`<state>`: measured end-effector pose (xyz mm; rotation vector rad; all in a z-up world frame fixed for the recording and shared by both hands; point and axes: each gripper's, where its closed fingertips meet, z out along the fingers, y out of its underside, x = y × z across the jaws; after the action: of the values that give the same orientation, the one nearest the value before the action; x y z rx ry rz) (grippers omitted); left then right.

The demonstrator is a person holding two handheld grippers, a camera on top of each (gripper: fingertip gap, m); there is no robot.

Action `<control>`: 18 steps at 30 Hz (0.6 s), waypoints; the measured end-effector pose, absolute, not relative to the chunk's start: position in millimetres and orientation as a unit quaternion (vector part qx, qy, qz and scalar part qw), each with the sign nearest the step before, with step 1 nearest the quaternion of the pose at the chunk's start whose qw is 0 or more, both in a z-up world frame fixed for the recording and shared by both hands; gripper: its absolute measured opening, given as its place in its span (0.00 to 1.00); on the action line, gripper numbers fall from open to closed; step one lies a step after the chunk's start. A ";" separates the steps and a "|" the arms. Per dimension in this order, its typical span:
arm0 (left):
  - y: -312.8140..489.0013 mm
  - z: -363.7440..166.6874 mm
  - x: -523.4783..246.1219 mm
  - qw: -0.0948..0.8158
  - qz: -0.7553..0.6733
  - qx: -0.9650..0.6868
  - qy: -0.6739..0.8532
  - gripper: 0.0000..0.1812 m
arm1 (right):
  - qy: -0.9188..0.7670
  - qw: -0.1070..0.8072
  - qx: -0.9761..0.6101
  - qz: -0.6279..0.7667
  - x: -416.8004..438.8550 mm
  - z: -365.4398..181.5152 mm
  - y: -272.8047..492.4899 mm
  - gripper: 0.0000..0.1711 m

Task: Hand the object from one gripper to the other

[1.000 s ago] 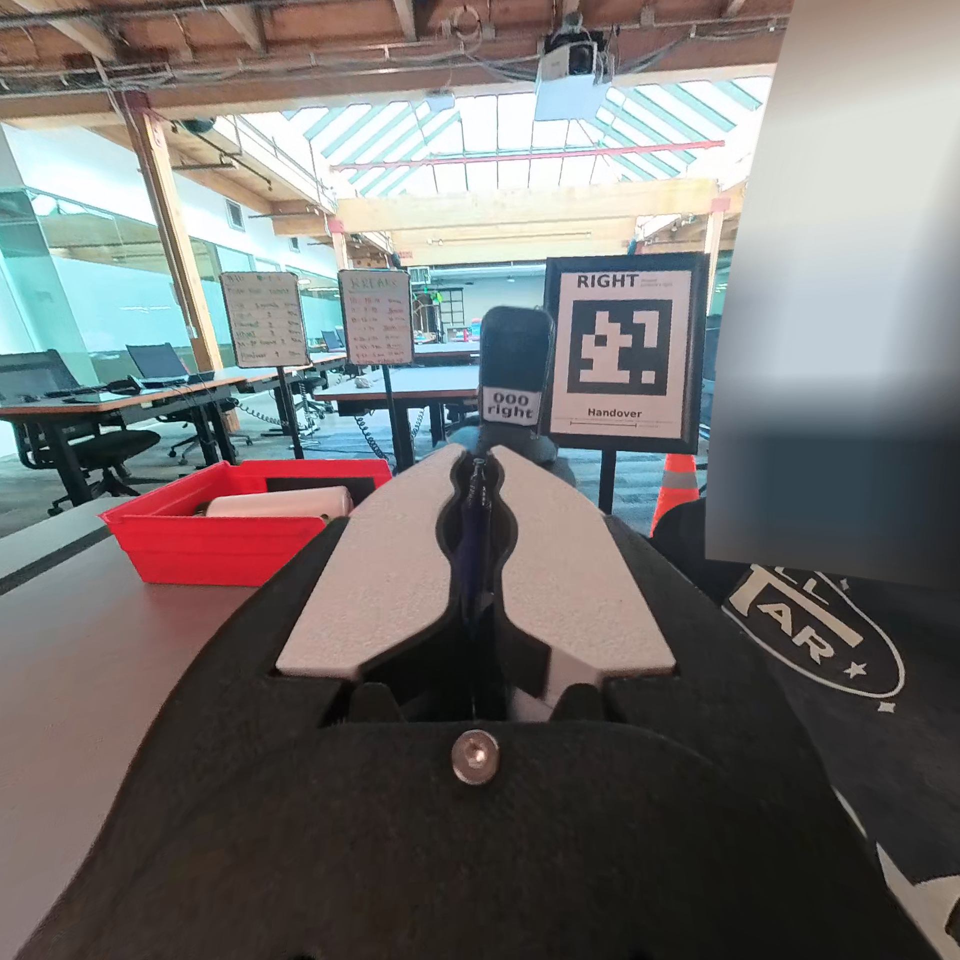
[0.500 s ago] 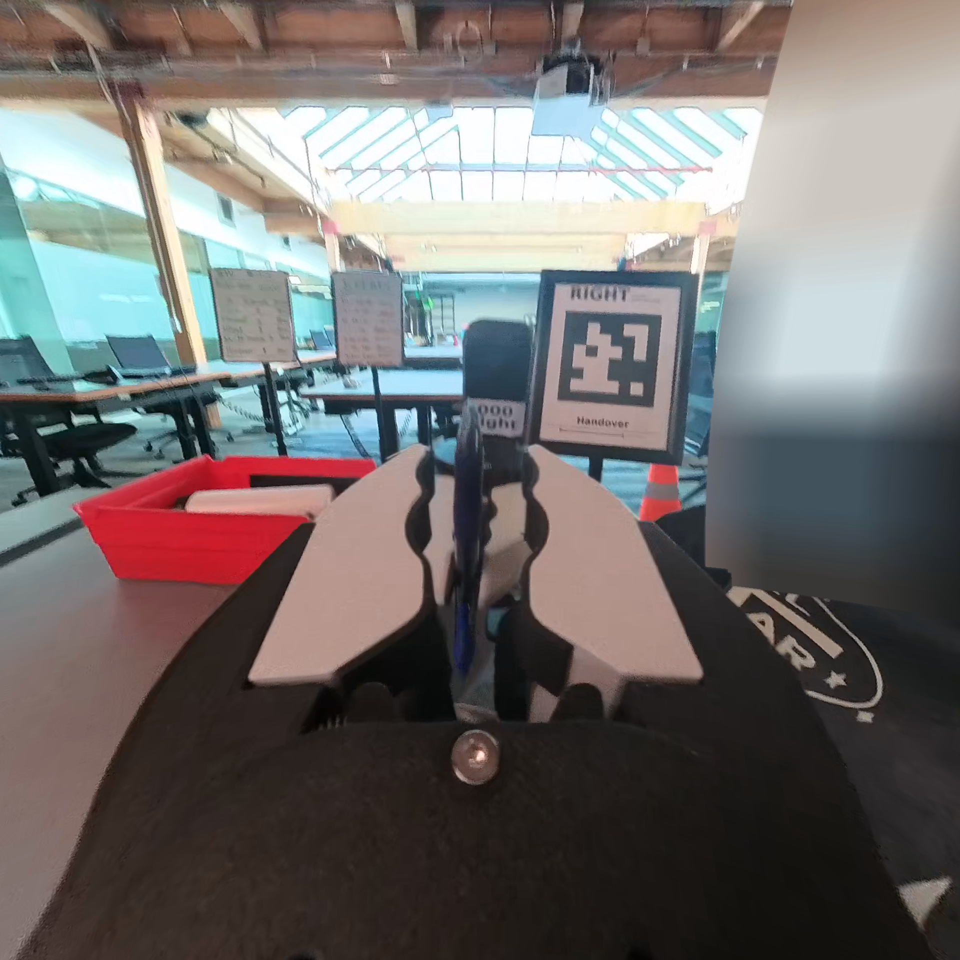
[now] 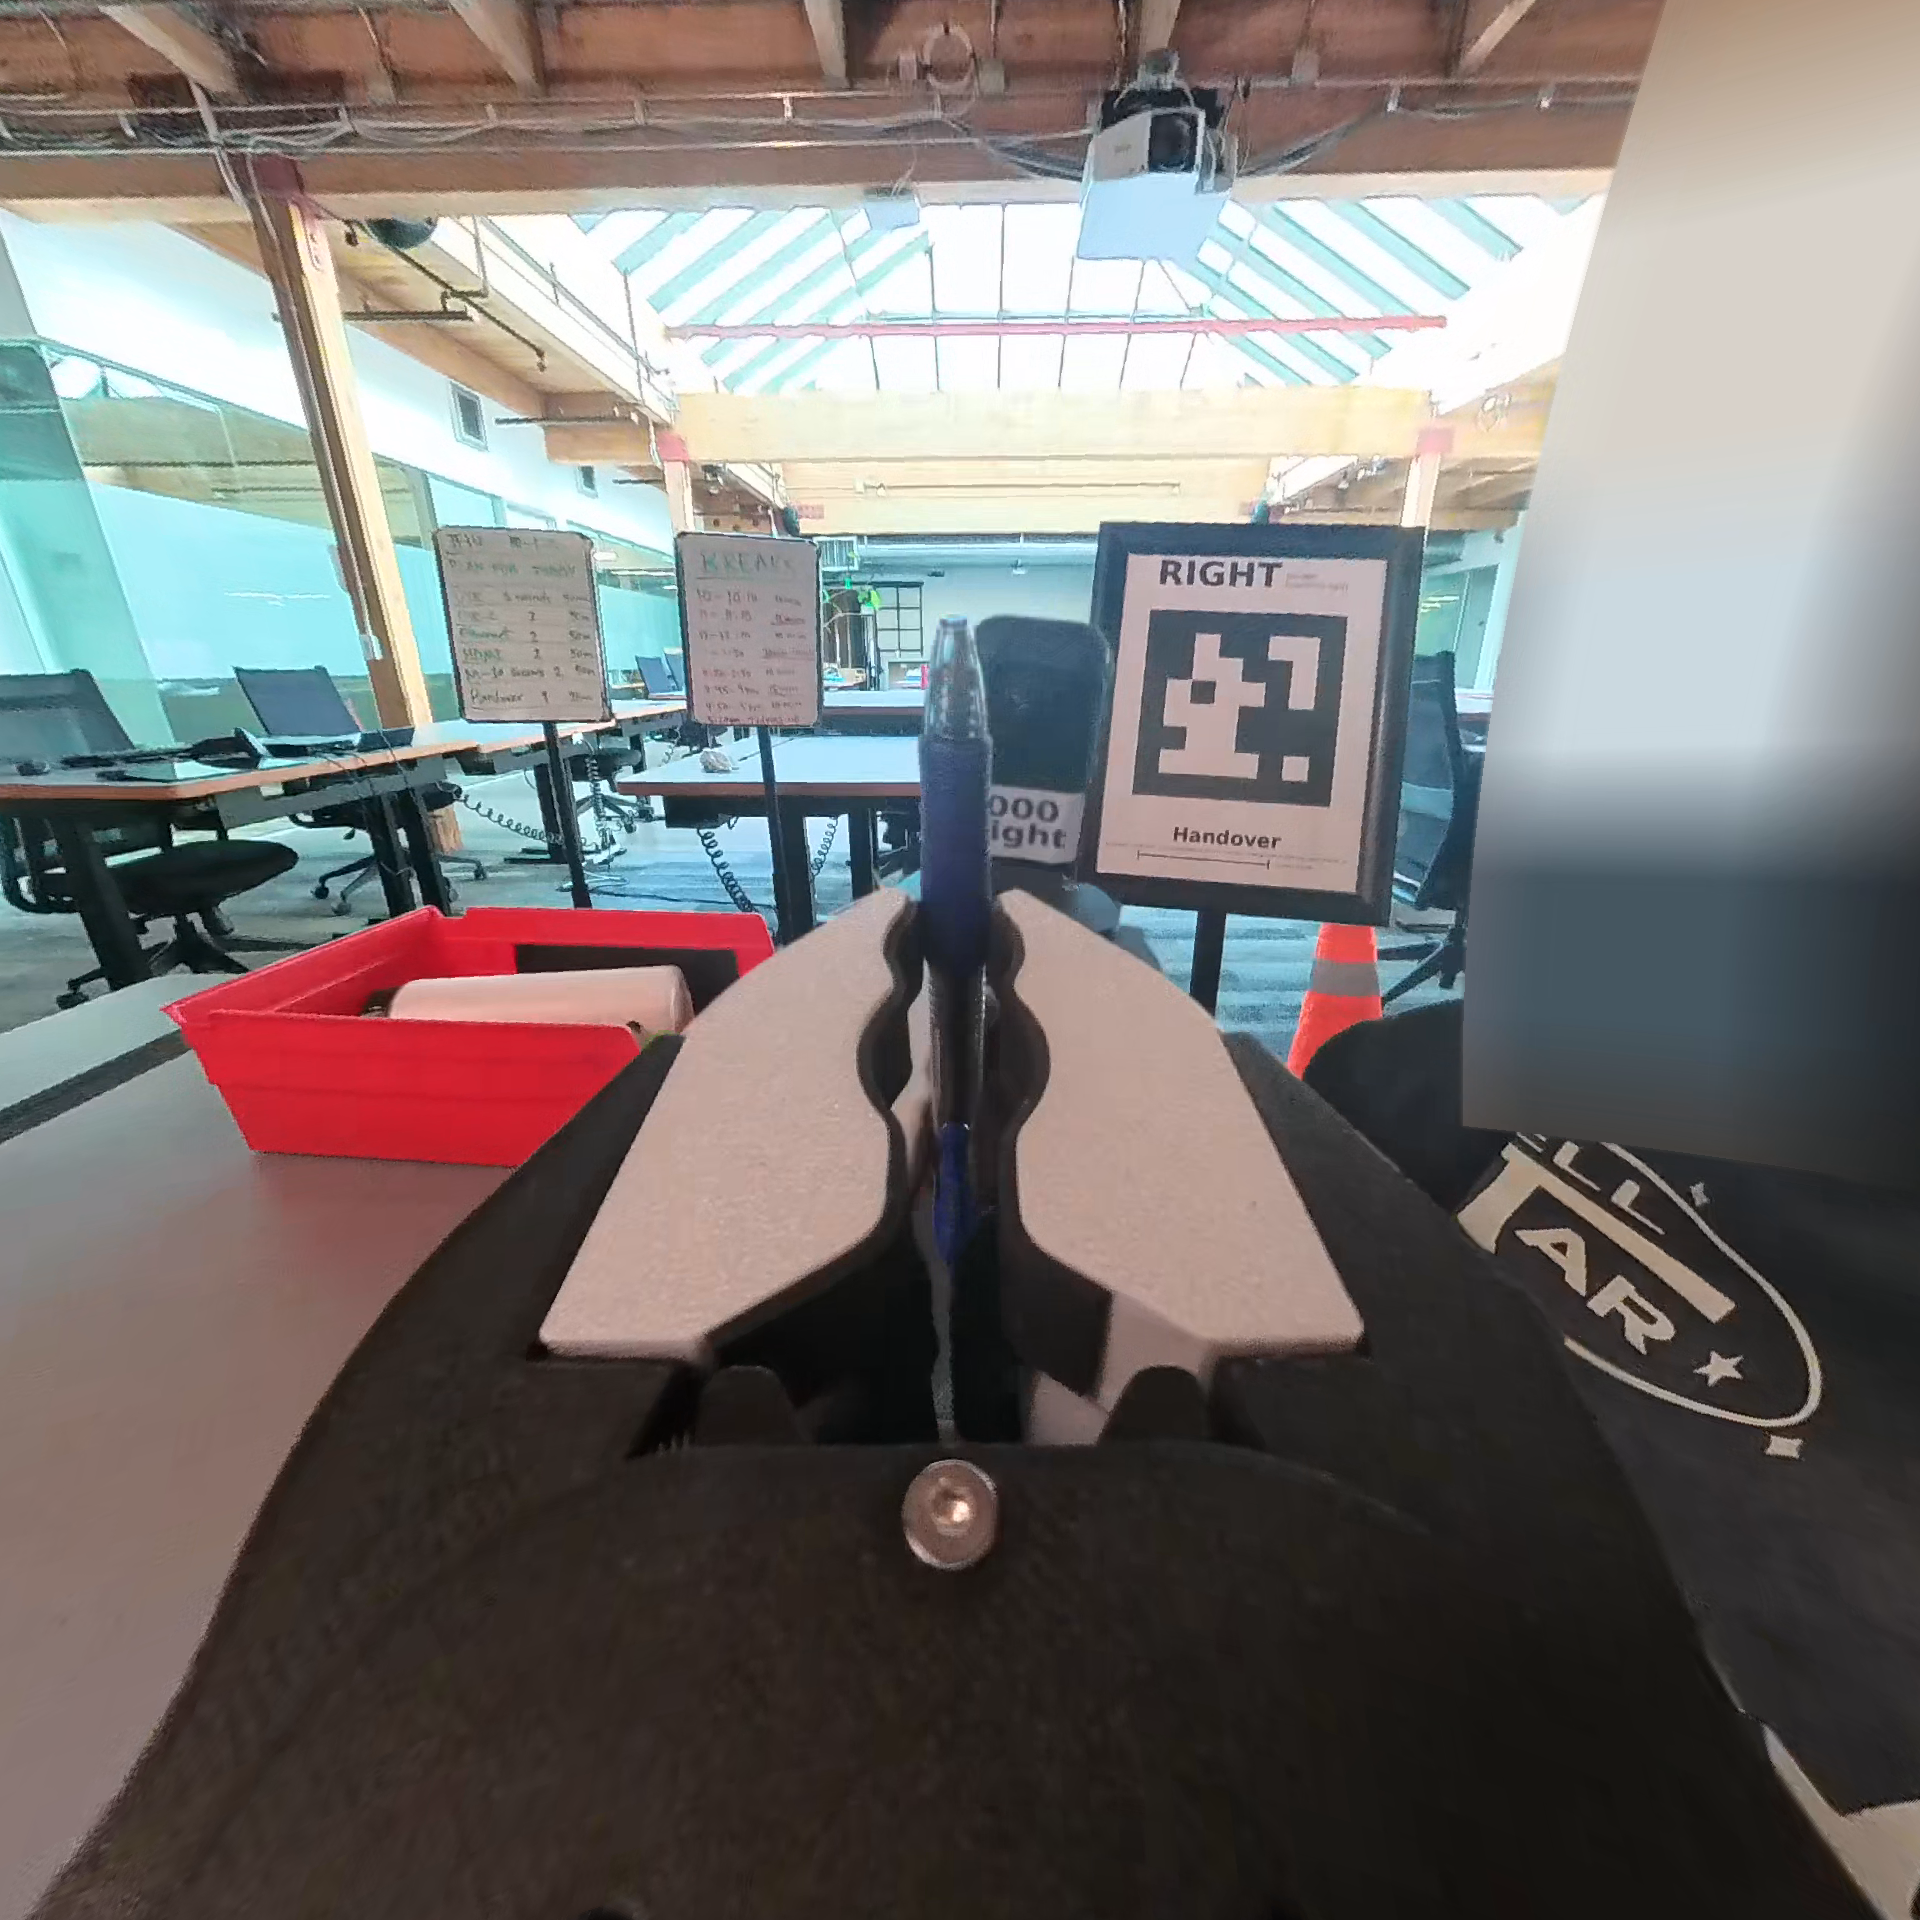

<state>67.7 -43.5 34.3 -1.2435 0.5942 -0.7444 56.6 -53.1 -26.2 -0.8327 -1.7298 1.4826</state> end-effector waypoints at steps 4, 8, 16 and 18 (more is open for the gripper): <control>-40.4 37.0 63.8 0.719 -0.329 -0.558 0.250 0.12 | -0.659 0.361 -0.327 0.573 53.2 -24.3 -50.4 0.06; -32.1 45.0 40.8 0.761 -0.274 -0.554 0.198 0.24 | -0.608 0.417 -0.362 0.570 60.6 -3.9 -10.6 0.06; -37.5 56.6 6.6 0.793 -0.205 -0.550 0.162 0.30 | -0.408 0.611 -0.536 0.415 146.5 11.6 188.5 0.06; -38.7 58.2 3.4 0.796 -0.200 -0.549 0.159 0.30 | -0.354 0.623 -0.587 0.377 172.1 -6.1 235.4 0.06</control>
<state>3.4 -38.7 58.2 -1.1788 0.3412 -0.4292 172.1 235.4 -6.1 -1.3474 -0.8137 0.8654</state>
